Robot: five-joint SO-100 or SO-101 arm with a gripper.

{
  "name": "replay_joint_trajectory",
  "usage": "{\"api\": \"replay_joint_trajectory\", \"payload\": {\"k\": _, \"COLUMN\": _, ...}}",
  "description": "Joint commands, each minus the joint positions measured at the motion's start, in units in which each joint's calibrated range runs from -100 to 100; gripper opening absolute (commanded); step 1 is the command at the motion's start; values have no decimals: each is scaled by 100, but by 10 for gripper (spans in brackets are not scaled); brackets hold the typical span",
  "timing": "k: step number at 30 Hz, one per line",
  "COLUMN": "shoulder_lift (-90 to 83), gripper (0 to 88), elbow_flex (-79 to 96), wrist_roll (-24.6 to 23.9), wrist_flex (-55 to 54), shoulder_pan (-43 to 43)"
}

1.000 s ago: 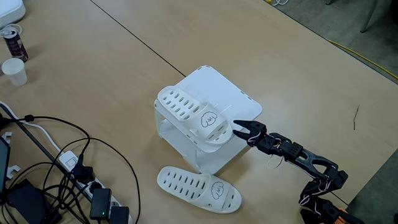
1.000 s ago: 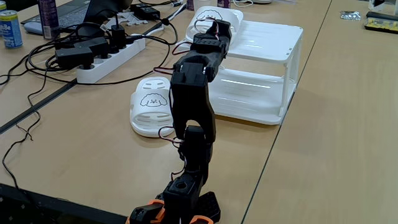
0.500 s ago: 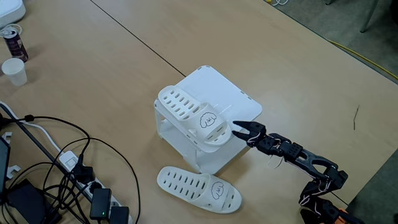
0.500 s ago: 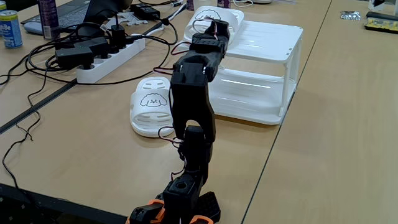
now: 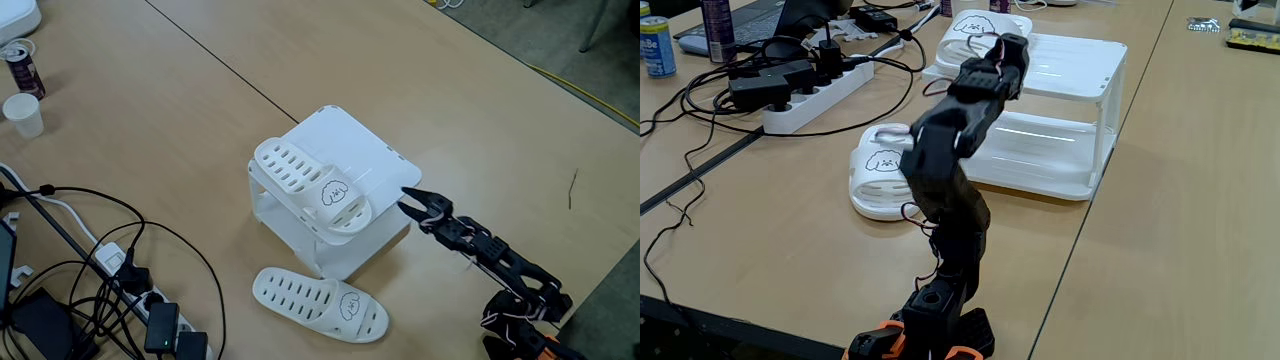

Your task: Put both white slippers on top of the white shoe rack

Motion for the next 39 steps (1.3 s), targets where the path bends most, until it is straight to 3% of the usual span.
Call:
{"api": "replay_joint_trajectory", "payload": {"k": 1, "shoulder_lift": -1506, "gripper": 174, "elbow_flex": 1082, "wrist_roll": 42, "wrist_flex": -49, "shoulder_pan": -183}}
{"api": "replay_joint_trajectory", "payload": {"k": 8, "shoulder_lift": -2213, "gripper": 174, "elbow_flex": 2588, "wrist_roll": 42, "wrist_flex": -66, "shoulder_pan": -1137}}
{"api": "replay_joint_trajectory", "payload": {"k": 20, "shoulder_lift": -664, "gripper": 180, "elbow_flex": 2778, "wrist_roll": 42, "wrist_flex": -109, "shoulder_pan": -2675}}
{"api": "replay_joint_trajectory", "payload": {"k": 26, "shoulder_lift": 227, "gripper": 180, "elbow_flex": 2814, "wrist_roll": 42, "wrist_flex": -1110, "shoulder_pan": -3292}}
{"api": "replay_joint_trajectory", "payload": {"k": 35, "shoulder_lift": 1271, "gripper": 181, "elbow_flex": 2769, "wrist_roll": 42, "wrist_flex": -2689, "shoulder_pan": -3317}}
{"api": "replay_joint_trajectory", "payload": {"k": 39, "shoulder_lift": 1574, "gripper": 232, "elbow_flex": 2769, "wrist_roll": 42, "wrist_flex": -3103, "shoulder_pan": -3292}}
